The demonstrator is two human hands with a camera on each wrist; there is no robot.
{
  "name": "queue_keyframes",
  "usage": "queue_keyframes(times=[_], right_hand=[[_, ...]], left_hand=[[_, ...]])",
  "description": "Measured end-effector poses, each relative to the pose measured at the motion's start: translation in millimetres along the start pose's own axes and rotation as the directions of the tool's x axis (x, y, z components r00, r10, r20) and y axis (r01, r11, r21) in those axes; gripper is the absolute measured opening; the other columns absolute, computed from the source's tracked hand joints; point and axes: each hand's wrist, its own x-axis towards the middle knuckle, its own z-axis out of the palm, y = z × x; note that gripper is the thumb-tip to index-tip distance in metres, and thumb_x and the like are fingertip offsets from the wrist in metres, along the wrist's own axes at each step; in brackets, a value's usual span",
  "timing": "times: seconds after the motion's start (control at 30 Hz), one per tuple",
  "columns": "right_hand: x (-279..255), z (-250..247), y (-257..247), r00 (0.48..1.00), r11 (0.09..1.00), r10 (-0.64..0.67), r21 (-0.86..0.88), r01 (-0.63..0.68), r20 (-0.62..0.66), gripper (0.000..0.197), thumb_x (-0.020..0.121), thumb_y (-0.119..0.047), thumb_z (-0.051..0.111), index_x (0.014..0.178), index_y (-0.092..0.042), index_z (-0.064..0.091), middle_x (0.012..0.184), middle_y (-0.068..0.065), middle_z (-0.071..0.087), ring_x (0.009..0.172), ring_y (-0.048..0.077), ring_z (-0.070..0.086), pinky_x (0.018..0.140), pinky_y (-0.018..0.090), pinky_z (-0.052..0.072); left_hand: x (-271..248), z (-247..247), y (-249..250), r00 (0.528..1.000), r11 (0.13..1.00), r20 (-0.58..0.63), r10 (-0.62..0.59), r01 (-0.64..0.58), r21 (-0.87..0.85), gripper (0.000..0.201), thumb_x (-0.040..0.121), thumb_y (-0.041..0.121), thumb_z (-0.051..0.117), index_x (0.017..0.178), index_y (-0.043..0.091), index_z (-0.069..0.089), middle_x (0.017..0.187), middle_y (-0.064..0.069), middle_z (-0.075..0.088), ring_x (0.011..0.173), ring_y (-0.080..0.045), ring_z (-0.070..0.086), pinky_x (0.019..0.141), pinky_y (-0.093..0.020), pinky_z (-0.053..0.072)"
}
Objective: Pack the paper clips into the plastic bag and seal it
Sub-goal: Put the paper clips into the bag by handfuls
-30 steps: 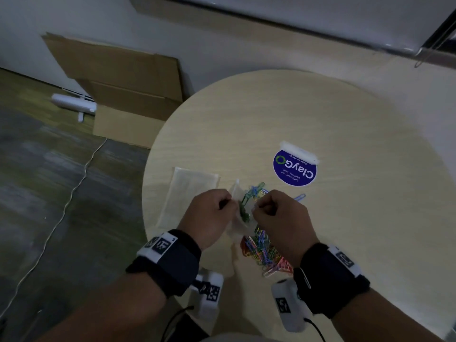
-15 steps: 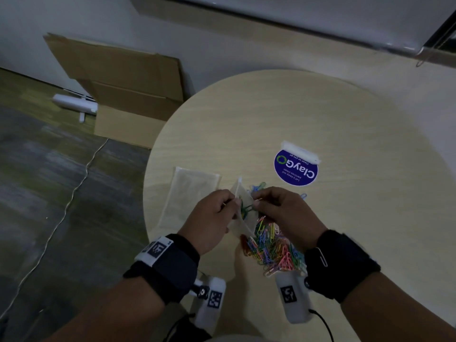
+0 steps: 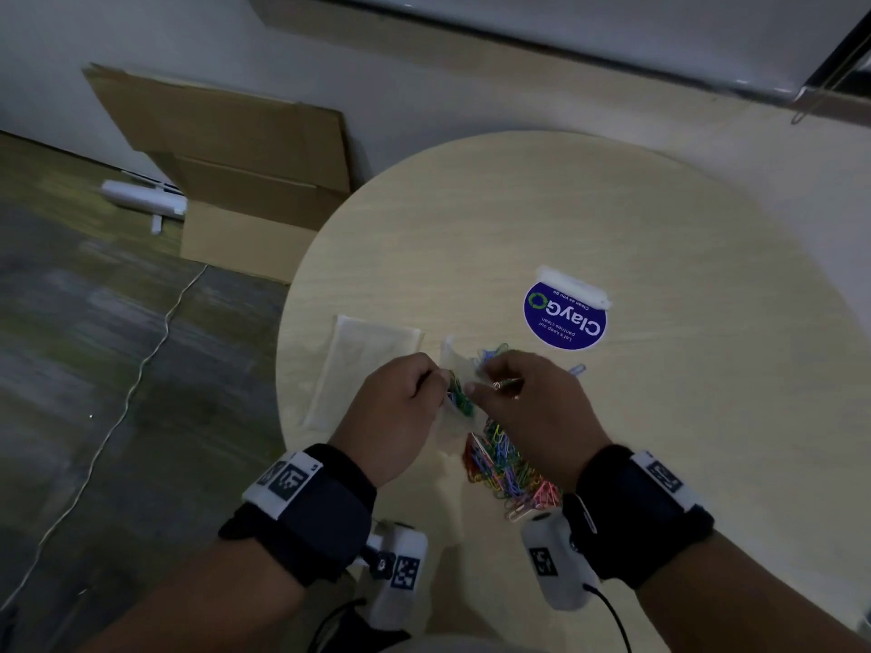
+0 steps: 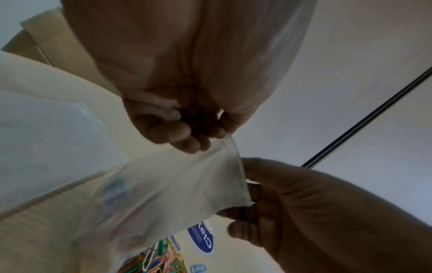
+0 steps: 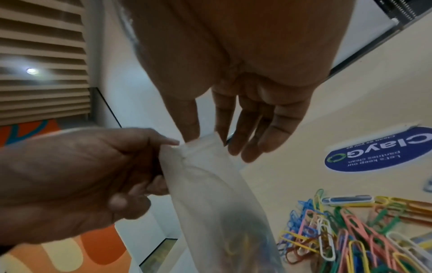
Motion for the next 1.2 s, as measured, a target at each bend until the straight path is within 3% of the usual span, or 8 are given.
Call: queue_keyframes(times=[0.17, 0.33, 0.53, 0.73, 0.9, 1.0, 1.13, 1.2], right_hand=[[3, 10, 10, 0.999, 0.999, 0.042, 0.025, -0.041, -0.022, 0.021, 0.086, -0.034, 0.058, 0.068, -0.022, 0.054, 0.069, -0.005, 0.062, 0.068, 0.013, 0.057, 0.061, 0.032, 0.042], [3, 15, 17, 0.993, 0.985, 0.116, 0.128, -0.114, -0.005, 0.021, 0.088, -0.033, 0.055, 0.068, -0.028, 0.050, 0.070, -0.007, 0.068, 0.069, 0.010, 0.062, 0.061, 0.033, 0.046], [-6, -1, 52, 0.972, 0.957, 0.233, 0.185, -0.222, -0.039, 0.021, 0.089, -0.045, 0.054, 0.088, -0.026, 0.061, 0.084, -0.006, 0.068, 0.083, 0.019, 0.064, 0.076, 0.038, 0.052], [-41, -27, 132, 0.809, 0.776, 0.580, -0.240, -0.584, -0.092, 0.054, 0.081, -0.038, 0.068, 0.121, -0.005, 0.054, 0.117, 0.020, 0.052, 0.108, 0.042, 0.054, 0.094, 0.043, 0.045], [-20, -2, 118, 0.927, 0.910, 0.364, -0.180, -0.374, -0.089, 0.008, 0.079, -0.009, 0.061, 0.086, -0.006, 0.064, 0.087, 0.023, 0.058, 0.095, 0.043, 0.053, 0.069, 0.038, 0.039], [-2, 6, 107, 0.939, 0.921, 0.336, -0.183, -0.344, -0.074, 0.029, 0.087, -0.020, 0.060, 0.109, -0.002, 0.064, 0.106, 0.024, 0.061, 0.101, 0.041, 0.054, 0.083, 0.040, 0.044], [14, 15, 99, 0.931, 0.846, 0.361, -0.401, -0.351, -0.055, 0.074, 0.075, -0.070, 0.057, 0.120, -0.012, 0.054, 0.119, 0.015, 0.049, 0.109, 0.037, 0.047, 0.095, 0.044, 0.041], [17, 23, 98, 0.948, 0.836, 0.316, -0.466, -0.291, -0.024, 0.071, 0.076, -0.067, 0.057, 0.123, -0.014, 0.049, 0.121, 0.014, 0.046, 0.110, 0.037, 0.044, 0.095, 0.044, 0.040]], left_hand=[[-10, 6, -18, 0.995, 0.991, -0.089, 0.039, -0.049, -0.120, 0.031, 0.089, 0.052, 0.058, 0.091, 0.022, 0.056, 0.080, 0.005, 0.049, 0.062, -0.013, 0.047, 0.060, -0.030, 0.040], [-1, 22, -60, 0.984, 0.985, 0.144, -0.106, 0.085, 0.148, 0.130, 0.046, 0.069, 0.090, 0.150, 0.040, 0.018, 0.147, 0.018, 0.034, 0.114, -0.010, 0.057, 0.091, -0.033, 0.054], [10, 37, -79, 0.991, 0.962, 0.117, -0.063, 0.029, 0.270, 0.085, 0.073, 0.045, 0.083, 0.141, 0.035, 0.033, 0.133, 0.004, 0.059, 0.116, -0.020, 0.061, 0.090, -0.035, 0.052], [7, 30, -85, 0.992, 0.979, 0.124, -0.034, 0.008, 0.206, 0.077, 0.067, 0.035, 0.090, 0.124, 0.043, 0.039, 0.111, 0.013, 0.062, 0.100, -0.009, 0.063, 0.075, -0.022, 0.047], [4, 31, -88, 0.993, 0.990, 0.107, -0.051, 0.037, 0.133, 0.078, 0.068, 0.036, 0.090, 0.131, 0.036, 0.043, 0.114, 0.013, 0.063, 0.101, -0.005, 0.064, 0.080, -0.026, 0.052], [3, 32, -86, 0.992, 0.988, 0.104, -0.066, 0.050, 0.146, 0.076, 0.070, 0.043, 0.087, 0.132, 0.038, 0.042, 0.113, 0.016, 0.062, 0.098, -0.004, 0.064, 0.077, -0.025, 0.052], [3, 32, -85, 0.992, 0.986, 0.103, -0.078, 0.061, 0.156, 0.082, 0.071, 0.046, 0.087, 0.136, 0.040, 0.036, 0.124, 0.014, 0.059, 0.107, -0.006, 0.062, 0.086, -0.032, 0.056], [3, 33, -85, 0.992, 0.986, 0.096, -0.083, 0.068, 0.153, 0.084, 0.071, 0.046, 0.087, 0.137, 0.041, 0.035, 0.127, 0.013, 0.058, 0.110, -0.009, 0.061, 0.089, -0.035, 0.056]])
